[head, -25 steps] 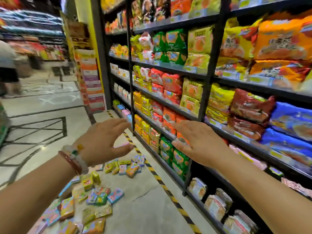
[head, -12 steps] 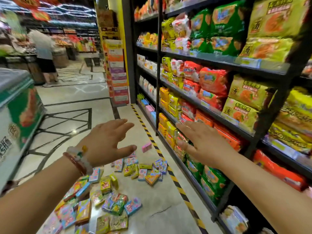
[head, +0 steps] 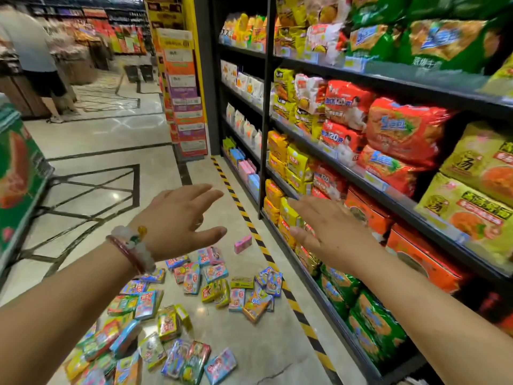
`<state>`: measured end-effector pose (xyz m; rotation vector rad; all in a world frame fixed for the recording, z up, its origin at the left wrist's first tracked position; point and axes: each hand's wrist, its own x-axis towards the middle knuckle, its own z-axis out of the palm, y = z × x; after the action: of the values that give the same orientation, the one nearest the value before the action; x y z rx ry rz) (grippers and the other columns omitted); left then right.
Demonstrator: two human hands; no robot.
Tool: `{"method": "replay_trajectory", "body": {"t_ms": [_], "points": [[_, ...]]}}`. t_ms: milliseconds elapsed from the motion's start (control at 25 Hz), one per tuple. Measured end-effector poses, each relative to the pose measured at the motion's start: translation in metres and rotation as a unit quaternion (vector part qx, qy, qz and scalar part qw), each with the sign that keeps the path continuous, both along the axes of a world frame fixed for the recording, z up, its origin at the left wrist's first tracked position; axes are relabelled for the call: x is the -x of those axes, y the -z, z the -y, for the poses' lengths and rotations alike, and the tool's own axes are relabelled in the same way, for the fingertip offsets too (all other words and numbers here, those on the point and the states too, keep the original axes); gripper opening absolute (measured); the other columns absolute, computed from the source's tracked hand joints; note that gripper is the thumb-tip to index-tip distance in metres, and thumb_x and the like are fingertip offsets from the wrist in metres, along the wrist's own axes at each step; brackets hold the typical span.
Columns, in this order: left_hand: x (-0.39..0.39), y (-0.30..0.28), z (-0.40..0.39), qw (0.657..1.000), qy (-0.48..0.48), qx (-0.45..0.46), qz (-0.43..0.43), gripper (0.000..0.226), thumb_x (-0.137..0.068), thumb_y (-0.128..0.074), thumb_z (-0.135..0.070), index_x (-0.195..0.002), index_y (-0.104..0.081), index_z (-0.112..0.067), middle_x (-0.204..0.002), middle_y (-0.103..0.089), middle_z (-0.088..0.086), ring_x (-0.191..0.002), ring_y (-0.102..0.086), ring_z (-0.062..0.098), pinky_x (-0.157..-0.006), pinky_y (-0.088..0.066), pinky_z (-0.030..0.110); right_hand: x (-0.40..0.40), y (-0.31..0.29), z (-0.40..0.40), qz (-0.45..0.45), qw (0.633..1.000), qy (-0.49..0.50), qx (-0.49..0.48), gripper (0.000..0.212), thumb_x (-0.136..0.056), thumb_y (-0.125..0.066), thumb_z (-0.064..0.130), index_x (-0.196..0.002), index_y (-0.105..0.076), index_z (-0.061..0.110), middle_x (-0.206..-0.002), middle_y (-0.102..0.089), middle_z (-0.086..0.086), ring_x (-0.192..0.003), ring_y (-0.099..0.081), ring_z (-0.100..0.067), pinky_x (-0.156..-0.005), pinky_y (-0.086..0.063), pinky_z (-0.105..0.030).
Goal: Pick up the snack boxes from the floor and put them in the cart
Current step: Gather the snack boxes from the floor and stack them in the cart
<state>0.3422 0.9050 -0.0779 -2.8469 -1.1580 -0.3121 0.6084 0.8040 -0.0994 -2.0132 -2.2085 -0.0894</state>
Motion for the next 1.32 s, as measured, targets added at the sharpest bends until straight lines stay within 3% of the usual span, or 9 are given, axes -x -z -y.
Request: {"method": "replay_trajectory", "body": {"t_ms": [280,520,600,680,840,960,1120,1240,1320], "points": [[-0.056,0.052,-0.138,0.999,-0.038,0.026,0.007,0.098,-0.065,-0.012,-0.078,-0.147,-0.031,-0.026,-0.151,-0.033,0.000,-0.137,-0.032,0.018,-0.110,-0.026,0.037,-0.048,0.055,-0.173,-0.018,0.998,-0.058,0.032,0.110,-0.060,0.021,0.083,-0.151,-0.013,0.032,-0.156,-0.023,0.002,-0.142,-0.019,-0.018,-0.113,-0.013,-0.033],[-0.116,0.141,-0.262,0.993,-0.086,0.070,0.043,0.091,-0.069,-0.023,-0.074,-0.142,-0.040,-0.022,-0.147,-0.041,0.005,-0.134,-0.040,0.024,-0.108,-0.033,0.041,-0.084,0.145,-0.324,-0.039,0.991,-0.102,0.072,0.093,-0.070,0.007,0.069,-0.151,-0.017,0.030,-0.154,-0.028,0.001,-0.141,-0.021,-0.018,-0.113,-0.012,-0.031],[-0.127,0.206,-0.299,0.991,-0.087,0.084,0.051,0.080,-0.075,-0.035,-0.065,-0.133,-0.053,-0.015,-0.134,-0.055,0.012,-0.120,-0.054,0.030,-0.097,-0.045,0.047,-0.086,0.212,-0.364,-0.055,0.984,-0.114,0.121,0.091,-0.073,-0.002,0.073,-0.152,-0.014,0.031,-0.155,-0.025,0.003,-0.142,-0.020,-0.017,-0.113,-0.013,-0.031],[-0.131,0.291,-0.327,0.988,-0.096,0.112,0.049,0.070,-0.077,-0.042,-0.058,-0.122,-0.061,-0.008,-0.120,-0.063,0.017,-0.106,-0.063,0.034,-0.083,-0.052,0.051,-0.084,0.294,-0.395,-0.046,0.967,-0.156,0.194,0.088,-0.080,-0.031,0.074,-0.152,-0.009,0.030,-0.159,-0.017,0.002,-0.145,-0.015,-0.017,-0.114,-0.011,-0.031],[-0.121,0.508,-0.361,0.978,-0.132,0.163,0.024,0.069,-0.078,-0.042,-0.057,-0.117,-0.064,-0.005,-0.113,-0.066,0.018,-0.100,-0.066,0.035,-0.078,-0.053,0.050,-0.086,0.496,-0.434,-0.043,0.925,-0.200,0.320,0.095,-0.078,-0.071,0.044,-0.152,-0.014,0.027,-0.159,-0.017,-0.001,-0.145,-0.018,-0.019,-0.116,-0.012,-0.030],[-0.104,0.674,-0.368,0.959,-0.173,0.225,0.013,0.073,-0.078,-0.039,-0.059,-0.121,-0.062,-0.005,-0.118,-0.064,0.018,-0.106,-0.063,0.036,-0.085,-0.052,0.052,-0.089,0.654,-0.444,-0.037,0.913,-0.209,0.348,0.093,-0.075,-0.073,0.034,-0.151,-0.020,0.026,-0.156,-0.024,0.001,-0.142,-0.025,-0.018,-0.115,-0.015,-0.029],[-0.078,0.839,-0.376,0.930,-0.196,0.307,-0.039,0.080,-0.066,-0.046,-0.055,-0.119,-0.060,0.003,-0.115,-0.063,0.025,-0.099,-0.065,0.042,-0.077,-0.052,0.054,-0.083,0.817,-0.453,0.082,0.856,-0.283,0.425,0.088,-0.079,-0.072,0.033,-0.151,-0.023,0.018,-0.152,-0.031,-0.008,-0.138,-0.031,-0.024,-0.111,-0.025,-0.033],[-0.061,0.899,-0.392,0.923,-0.240,0.297,-0.040,0.098,-0.060,-0.070,-0.047,-0.138,-0.040,0.005,-0.140,-0.043,0.026,-0.126,-0.046,0.045,-0.100,-0.039,0.052,-0.073,0.888,-0.461,0.161,0.815,-0.330,0.449,0.082,-0.078,-0.074,0.035,-0.145,-0.034,0.011,-0.140,-0.044,-0.015,-0.127,-0.043,-0.032,-0.105,-0.034,-0.039],[-0.058,0.908,-0.408,0.925,-0.226,0.300,-0.062,0.107,-0.068,-0.081,-0.032,-0.148,-0.016,-0.001,-0.154,-0.020,0.018,-0.142,-0.021,0.035,-0.114,-0.020,0.036,-0.069,0.903,-0.462,0.193,0.801,-0.341,0.452,0.071,-0.078,-0.073,0.034,-0.138,-0.041,0.011,-0.132,-0.049,-0.015,-0.120,-0.048,-0.033,-0.098,-0.037,-0.040]]}}
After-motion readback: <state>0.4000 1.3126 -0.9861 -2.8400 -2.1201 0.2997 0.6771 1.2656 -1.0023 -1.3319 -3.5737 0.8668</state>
